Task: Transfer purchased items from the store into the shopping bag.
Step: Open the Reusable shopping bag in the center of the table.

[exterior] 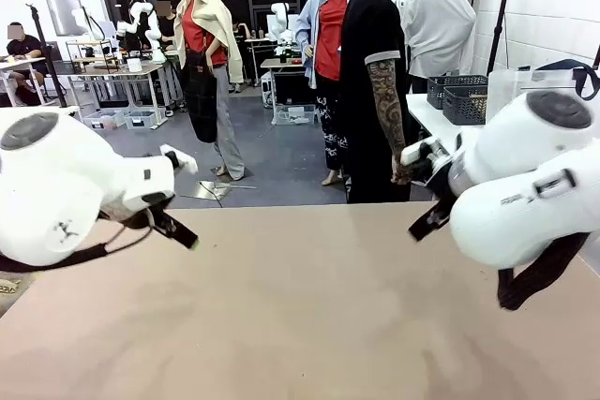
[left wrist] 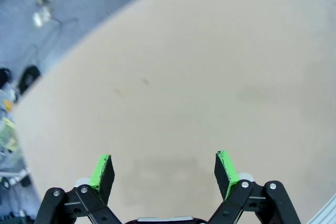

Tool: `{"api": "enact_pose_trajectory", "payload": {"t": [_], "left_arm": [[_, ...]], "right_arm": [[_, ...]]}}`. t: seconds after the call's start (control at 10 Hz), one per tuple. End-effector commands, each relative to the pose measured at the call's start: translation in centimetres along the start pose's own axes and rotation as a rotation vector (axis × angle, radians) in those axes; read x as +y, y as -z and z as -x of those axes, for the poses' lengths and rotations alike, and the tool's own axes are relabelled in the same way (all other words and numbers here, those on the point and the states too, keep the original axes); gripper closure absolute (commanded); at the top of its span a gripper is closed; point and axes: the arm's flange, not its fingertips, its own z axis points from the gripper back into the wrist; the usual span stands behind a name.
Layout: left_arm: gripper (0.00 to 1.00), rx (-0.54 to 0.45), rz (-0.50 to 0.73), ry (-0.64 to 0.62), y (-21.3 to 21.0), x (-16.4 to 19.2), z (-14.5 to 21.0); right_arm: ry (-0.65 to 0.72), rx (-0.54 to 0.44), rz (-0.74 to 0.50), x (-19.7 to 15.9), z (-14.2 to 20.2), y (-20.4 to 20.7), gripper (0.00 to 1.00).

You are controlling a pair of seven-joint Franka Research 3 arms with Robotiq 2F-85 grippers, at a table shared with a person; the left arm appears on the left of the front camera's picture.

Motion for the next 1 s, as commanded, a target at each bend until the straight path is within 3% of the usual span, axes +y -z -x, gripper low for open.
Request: {"api": "enact_pose_trajectory", "payload": {"t": [0.0,0.2,0.5,0.6,0.7,0.9], "left_arm": [[0.0,-0.108,-0.172,-0.028,-6.4,1.2,0.5],[0.0,-0.088,-0.303,-0.158,-11.2,5.8,3.7],[0.0,-0.049,-0.309,-0.447,-13.5,13.2,11.4],[0.0,-0.025,-0.276,-0.489,-13.4,14.9,13.6],[0.0,-0.072,-0.236,-0.529,-13.3,15.6,15.6],[0.0,-0.087,-0.215,-0.594,-13.0,16.3,18.3]], "right_arm": [[0.138,-0.096,0.218,-1.9,5.0,-7.5,0.0],[0.364,-0.103,0.315,-7.5,9.4,-11.8,0.0],[0.683,-0.095,0.324,-17.4,19.1,-14.2,0.0],[0.748,-0.133,0.288,-19.1,21.7,-13.7,0.0],[0.791,-0.143,0.269,-19.8,23.3,-12.9,0.0],[0.833,-0.148,0.231,-20.1,24.8,-10.6,0.0]]}}
